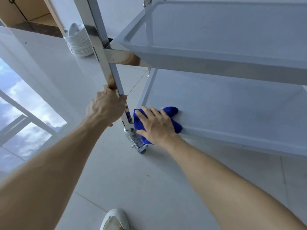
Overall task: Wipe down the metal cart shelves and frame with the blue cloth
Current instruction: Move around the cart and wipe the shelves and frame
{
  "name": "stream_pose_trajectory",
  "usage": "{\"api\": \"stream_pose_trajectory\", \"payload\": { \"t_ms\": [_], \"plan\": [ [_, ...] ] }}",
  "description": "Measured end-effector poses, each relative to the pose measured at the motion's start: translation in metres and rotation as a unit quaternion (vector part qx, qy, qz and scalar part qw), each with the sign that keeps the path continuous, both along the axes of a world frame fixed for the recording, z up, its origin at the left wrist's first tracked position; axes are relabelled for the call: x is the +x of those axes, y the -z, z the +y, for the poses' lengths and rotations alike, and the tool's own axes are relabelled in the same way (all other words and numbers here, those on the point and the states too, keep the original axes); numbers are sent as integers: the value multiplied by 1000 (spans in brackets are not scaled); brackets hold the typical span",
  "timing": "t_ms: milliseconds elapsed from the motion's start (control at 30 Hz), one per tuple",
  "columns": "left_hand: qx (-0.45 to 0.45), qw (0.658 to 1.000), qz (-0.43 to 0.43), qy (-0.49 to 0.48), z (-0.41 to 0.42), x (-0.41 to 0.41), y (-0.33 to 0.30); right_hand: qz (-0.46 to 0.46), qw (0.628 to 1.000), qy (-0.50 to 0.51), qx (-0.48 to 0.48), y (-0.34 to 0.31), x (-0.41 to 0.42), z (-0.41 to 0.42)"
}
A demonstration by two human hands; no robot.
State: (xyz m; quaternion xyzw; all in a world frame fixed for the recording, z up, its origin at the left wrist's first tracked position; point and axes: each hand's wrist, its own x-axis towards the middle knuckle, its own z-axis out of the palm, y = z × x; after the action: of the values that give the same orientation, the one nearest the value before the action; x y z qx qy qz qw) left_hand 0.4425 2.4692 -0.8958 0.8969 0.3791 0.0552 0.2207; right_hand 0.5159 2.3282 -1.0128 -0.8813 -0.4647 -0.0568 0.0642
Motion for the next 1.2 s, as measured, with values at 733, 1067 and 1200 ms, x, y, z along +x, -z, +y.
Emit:
{"api": "stream_pose_trajectory", "payload": {
  "t_ms": [733, 1067, 1200],
  "plan": [
    [79, 910, 217, 344, -69, 22, 27, -30, 999, -13, 29, 3, 35, -114],
    [211, 854, 241, 410, -102, 27, 41, -84, 983, 139, -81, 3, 73, -356],
    [176, 863, 190, 434, -136, 40, 48, -75, 988, 124, -50, 3, 75, -370]
  ]
}}
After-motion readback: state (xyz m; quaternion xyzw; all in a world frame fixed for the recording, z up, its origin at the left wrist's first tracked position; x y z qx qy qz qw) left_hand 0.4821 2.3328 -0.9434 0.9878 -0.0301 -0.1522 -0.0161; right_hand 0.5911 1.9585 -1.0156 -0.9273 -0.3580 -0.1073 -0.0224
